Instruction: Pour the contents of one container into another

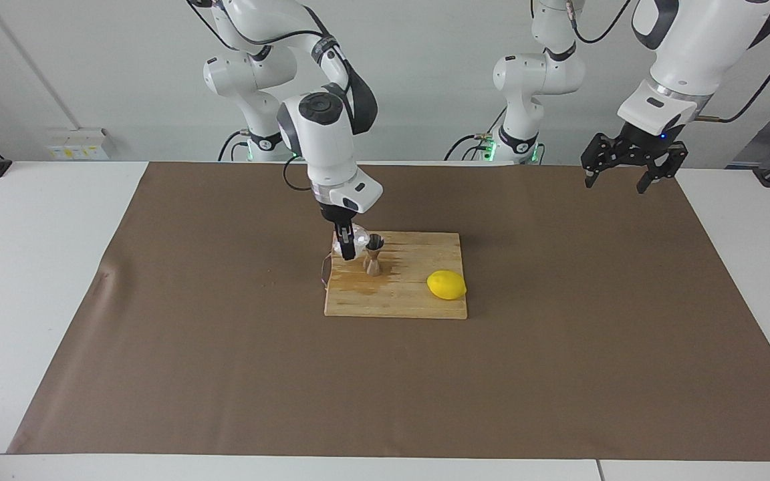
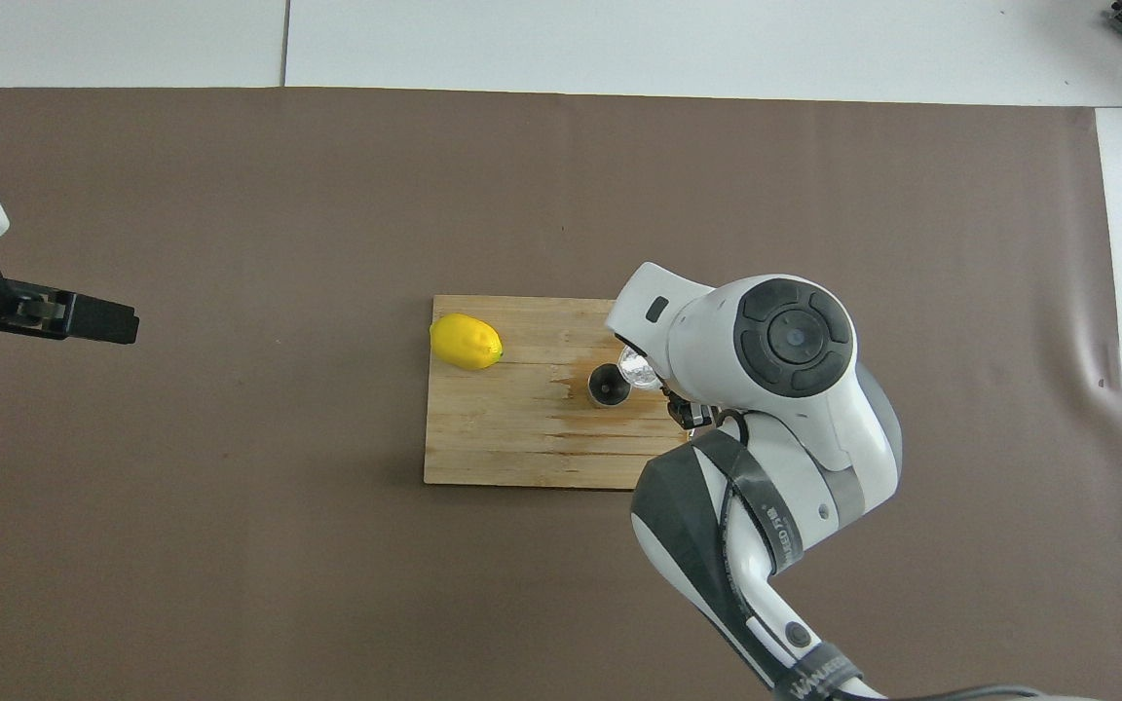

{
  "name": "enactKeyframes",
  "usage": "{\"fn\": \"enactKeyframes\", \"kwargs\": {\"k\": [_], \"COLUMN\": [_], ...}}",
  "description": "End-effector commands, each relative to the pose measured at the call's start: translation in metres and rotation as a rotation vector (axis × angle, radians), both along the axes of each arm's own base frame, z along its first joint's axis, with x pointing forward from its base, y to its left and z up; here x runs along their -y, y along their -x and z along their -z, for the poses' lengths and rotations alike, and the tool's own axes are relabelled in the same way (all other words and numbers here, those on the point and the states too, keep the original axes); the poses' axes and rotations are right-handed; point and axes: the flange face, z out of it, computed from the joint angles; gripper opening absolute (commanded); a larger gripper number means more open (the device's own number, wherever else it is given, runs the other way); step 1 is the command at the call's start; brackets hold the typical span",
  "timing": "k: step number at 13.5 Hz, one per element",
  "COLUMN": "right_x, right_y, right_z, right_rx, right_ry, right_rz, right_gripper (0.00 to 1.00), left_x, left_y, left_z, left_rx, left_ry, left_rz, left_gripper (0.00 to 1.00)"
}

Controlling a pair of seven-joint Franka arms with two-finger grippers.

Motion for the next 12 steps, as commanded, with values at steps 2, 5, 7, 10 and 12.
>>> {"fn": "enactKeyframes", "kwargs": {"k": [2, 5, 7, 10, 12], "right_x": [-0.021, -0.02, -0.019, -0.017, -0.016], "right_y": [0.007, 0.01, 0.01, 0.009, 0.009], "right_z": [-0.001, 0.0, 0.0, 0.0, 0.001], "right_rx": [0.011, 0.023, 0.028, 0.041, 0.043], "right_ry": [0.062, 0.115, 0.133, 0.158, 0.168], "right_rz": [-0.038, -0.058, -0.066, -0.079, -0.084], "right_gripper": [0.17, 0.17, 0.17, 0.17, 0.17], "left_x": [-0.003, -0.003, -0.003, -0.003, -0.003], "left_y": [0.005, 0.005, 0.005, 0.005, 0.005], "left_z": [-0.001, -0.001, -0.001, -0.001, -0.001], "left_rx": [-0.003, -0.003, -0.003, -0.003, -0.003], "left_ry": [-0.011, -0.011, -0.011, -0.011, -0.011], "left_rz": [0.008, 0.01, 0.007, 0.01, 0.01], "left_gripper": [1.0, 1.0, 1.0, 1.0, 1.0]}}
